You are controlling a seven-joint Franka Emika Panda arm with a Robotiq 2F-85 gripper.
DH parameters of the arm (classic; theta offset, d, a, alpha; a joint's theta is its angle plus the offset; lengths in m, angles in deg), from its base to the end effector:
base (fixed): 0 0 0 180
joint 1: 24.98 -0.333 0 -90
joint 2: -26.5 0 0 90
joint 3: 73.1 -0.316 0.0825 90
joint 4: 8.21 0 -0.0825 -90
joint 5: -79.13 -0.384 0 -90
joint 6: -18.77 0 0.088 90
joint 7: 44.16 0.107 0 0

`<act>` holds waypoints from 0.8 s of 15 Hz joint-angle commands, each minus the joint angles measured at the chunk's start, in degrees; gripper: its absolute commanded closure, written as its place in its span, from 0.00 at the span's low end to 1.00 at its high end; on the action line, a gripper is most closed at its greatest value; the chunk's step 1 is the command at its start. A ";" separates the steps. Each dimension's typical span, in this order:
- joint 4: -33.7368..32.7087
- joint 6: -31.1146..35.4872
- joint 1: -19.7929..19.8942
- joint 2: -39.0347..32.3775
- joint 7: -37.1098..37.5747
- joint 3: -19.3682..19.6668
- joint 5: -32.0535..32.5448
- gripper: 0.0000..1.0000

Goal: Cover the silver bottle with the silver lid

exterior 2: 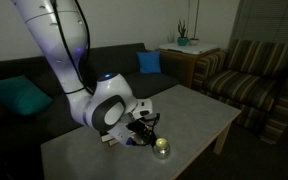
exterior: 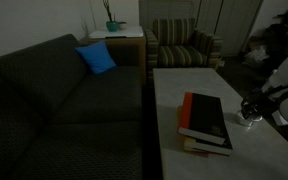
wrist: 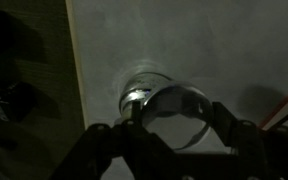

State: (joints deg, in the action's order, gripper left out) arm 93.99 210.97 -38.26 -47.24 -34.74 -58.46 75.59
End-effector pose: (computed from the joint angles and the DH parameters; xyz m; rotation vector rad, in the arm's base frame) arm 0.5651 -0.0245 -0.0932 2.9046 -0.0460 0.4924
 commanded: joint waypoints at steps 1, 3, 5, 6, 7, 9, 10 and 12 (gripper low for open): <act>-3.18 -6.56 10.61 1.88 -8.97 -6.74 6.71 0.55; -4.13 -11.35 11.28 2.10 -9.11 -6.09 5.87 0.55; -4.41 -14.51 10.18 2.58 -7.68 -4.15 4.52 0.55; -4.21 -15.43 9.64 3.02 -7.18 -3.46 4.42 0.55; -4.21 -15.81 9.00 3.23 -6.28 -2.75 4.08 0.55; -4.48 -15.06 9.39 3.42 -4.94 -2.98 3.39 0.55; -5.53 -15.74 9.71 3.16 -3.92 -3.30 2.66 0.55; -8.56 -17.48 11.95 2.19 -3.27 -5.13 1.60 0.55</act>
State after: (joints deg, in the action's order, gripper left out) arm 88.19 196.99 -28.34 -45.00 -38.65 -61.91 78.77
